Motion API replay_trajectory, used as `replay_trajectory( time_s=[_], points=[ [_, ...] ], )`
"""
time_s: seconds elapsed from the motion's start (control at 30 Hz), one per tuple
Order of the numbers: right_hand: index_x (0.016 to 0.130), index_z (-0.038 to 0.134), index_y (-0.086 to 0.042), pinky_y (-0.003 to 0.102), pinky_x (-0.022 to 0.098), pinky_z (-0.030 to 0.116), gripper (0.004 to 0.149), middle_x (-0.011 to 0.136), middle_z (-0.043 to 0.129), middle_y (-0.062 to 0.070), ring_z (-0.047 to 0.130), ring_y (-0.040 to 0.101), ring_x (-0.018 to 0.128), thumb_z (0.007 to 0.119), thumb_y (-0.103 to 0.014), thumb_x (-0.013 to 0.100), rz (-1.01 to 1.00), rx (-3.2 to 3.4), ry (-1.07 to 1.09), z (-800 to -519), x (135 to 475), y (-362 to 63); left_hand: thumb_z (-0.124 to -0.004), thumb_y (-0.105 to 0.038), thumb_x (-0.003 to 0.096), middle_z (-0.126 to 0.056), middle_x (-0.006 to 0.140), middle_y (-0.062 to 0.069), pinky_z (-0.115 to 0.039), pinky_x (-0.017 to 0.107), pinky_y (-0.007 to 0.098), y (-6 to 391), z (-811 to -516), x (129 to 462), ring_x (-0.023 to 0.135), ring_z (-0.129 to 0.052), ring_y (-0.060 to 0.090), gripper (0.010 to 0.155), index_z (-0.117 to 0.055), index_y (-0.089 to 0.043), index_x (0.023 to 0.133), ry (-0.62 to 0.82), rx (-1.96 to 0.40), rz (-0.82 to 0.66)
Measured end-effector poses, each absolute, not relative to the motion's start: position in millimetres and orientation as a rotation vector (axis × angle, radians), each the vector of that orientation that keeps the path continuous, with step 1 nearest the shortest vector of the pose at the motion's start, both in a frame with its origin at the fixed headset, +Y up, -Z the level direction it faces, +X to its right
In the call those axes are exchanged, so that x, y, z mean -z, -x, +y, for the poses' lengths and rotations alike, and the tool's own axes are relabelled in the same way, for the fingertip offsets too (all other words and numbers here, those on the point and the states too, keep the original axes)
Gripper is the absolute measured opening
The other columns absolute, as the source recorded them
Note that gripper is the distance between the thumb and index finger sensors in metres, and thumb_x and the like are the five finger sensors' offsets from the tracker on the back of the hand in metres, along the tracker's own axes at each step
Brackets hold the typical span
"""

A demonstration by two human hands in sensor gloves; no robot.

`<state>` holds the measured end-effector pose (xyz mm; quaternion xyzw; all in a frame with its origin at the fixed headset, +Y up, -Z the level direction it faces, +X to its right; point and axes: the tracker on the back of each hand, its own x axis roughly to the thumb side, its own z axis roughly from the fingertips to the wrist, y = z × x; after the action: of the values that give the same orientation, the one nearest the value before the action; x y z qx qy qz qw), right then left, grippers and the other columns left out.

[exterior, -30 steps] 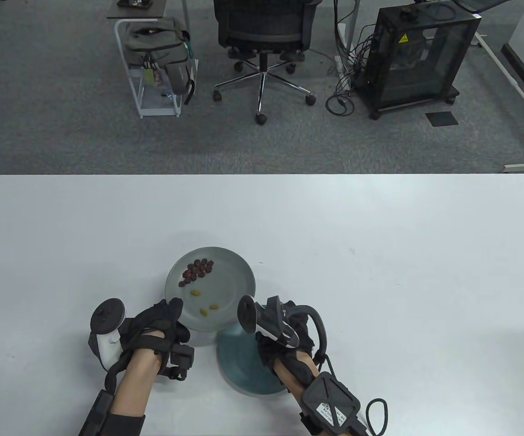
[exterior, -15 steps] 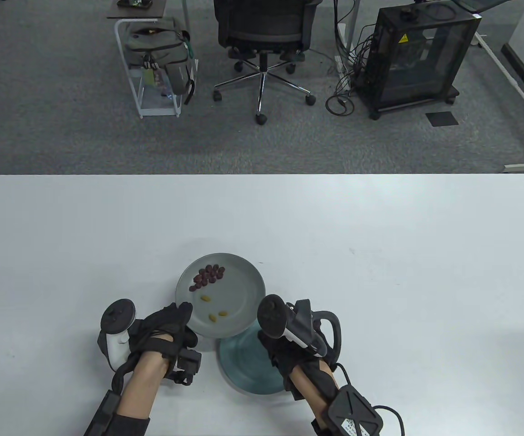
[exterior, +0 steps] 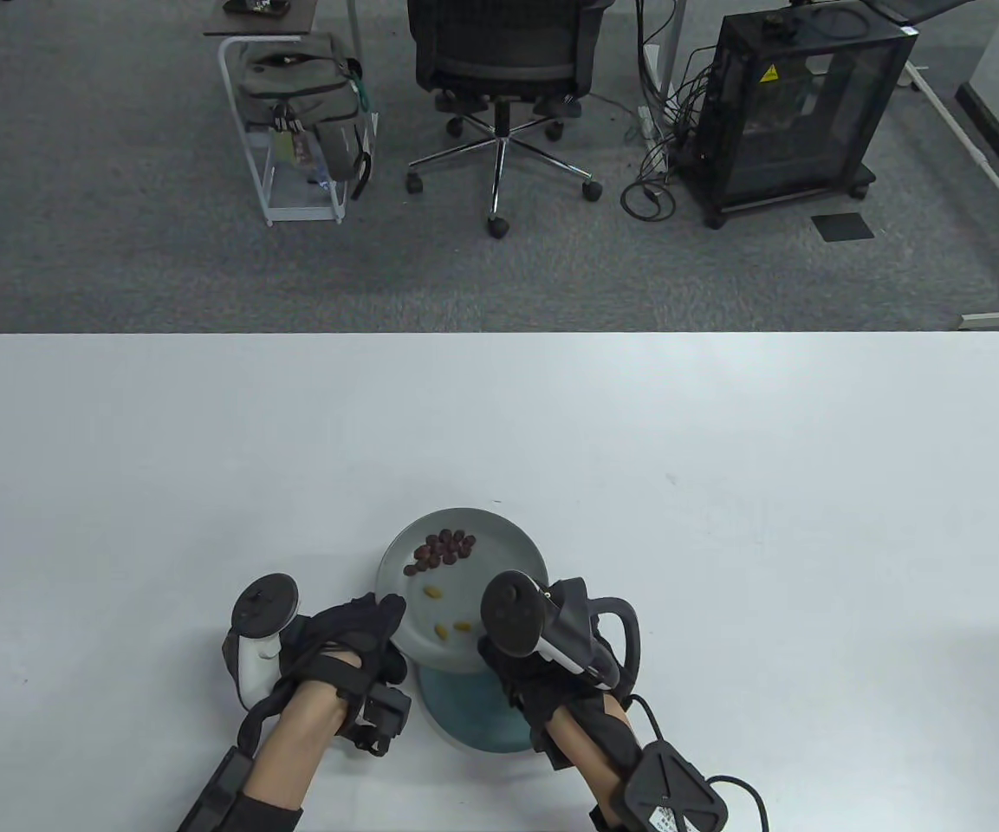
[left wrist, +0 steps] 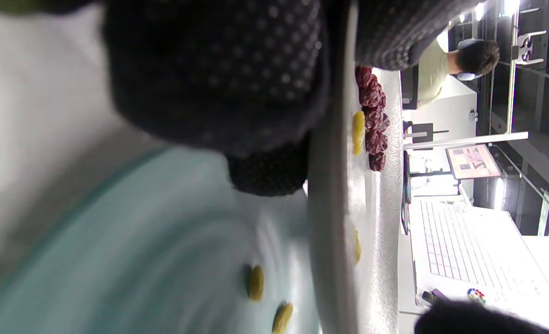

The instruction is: Pick raisins with hand pinch into plate

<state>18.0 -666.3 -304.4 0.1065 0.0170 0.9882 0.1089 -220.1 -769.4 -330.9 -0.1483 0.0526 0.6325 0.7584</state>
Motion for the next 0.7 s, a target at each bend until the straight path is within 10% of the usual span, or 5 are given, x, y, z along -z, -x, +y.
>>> replay_trajectory(
  time_s=[0.7],
  points=[
    [0.084,0.087,-0.011,0.046,0.044,0.080,0.056,0.076,0.092,0.012,0.088,0.030,0.055,0.100,-0.040,0.038,0.103,-2.999,-0.346,-680.3,308.2,-4.5,-0.078,-0.035,0.0499,-0.112,0.053,0.018,-0.084,0.011,0.038,200.7,-767.1,324.8,0.012,-0.105,0.020,0.051,-0.079,0.008,0.078,0.372,-1.351,0.037]
  ],
)
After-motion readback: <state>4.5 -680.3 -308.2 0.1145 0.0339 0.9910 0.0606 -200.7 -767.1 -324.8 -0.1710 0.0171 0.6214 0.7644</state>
